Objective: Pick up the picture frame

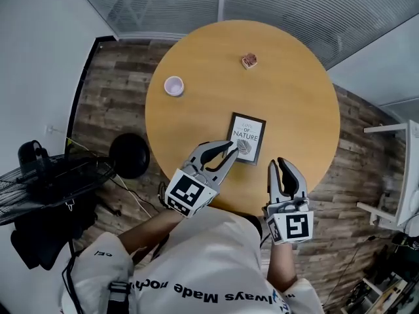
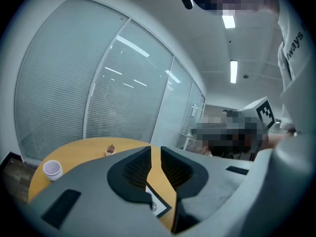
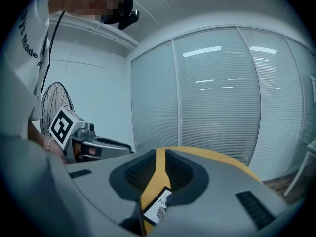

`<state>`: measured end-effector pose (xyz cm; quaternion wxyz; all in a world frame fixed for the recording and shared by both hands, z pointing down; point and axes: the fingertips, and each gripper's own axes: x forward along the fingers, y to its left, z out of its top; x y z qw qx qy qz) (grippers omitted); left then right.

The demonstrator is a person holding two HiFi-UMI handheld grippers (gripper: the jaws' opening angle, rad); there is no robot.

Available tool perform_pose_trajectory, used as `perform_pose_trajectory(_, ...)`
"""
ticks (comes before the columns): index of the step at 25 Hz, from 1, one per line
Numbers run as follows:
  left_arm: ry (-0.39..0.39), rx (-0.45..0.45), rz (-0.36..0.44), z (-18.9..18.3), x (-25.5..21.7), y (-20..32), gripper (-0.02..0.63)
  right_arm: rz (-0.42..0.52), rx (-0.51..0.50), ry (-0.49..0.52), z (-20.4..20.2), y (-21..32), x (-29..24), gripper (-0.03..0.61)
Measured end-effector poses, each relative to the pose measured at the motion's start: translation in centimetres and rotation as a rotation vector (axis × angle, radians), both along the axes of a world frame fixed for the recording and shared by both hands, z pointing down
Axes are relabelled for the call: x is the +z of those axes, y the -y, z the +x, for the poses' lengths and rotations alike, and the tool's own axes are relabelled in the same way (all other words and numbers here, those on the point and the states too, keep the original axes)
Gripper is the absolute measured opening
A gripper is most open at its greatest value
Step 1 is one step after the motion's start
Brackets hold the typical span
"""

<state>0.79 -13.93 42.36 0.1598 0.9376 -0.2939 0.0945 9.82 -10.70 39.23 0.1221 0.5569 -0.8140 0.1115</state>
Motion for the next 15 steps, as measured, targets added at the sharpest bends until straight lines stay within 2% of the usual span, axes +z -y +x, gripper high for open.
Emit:
perform_pose_trajectory(7,0.059,0.011,-0.064,1.0,5.7,1.3,0.042,-0.099,0.020,-0.019,1.4,0.9,6.2,0.074)
perform_pose_trajectory(9,0.076,0.020,-0.105,1.3,7.8,1.4,0.088,-0.125,0.024,-0.021,1.7,0.9,7.9,0.075)
perform_pose_trajectory(15,0.119,-0.007,-0.197,1.5,13.4,1.9,0.094,-0.177,0.045,-0.028,2.8,1.5,12.3,0.075)
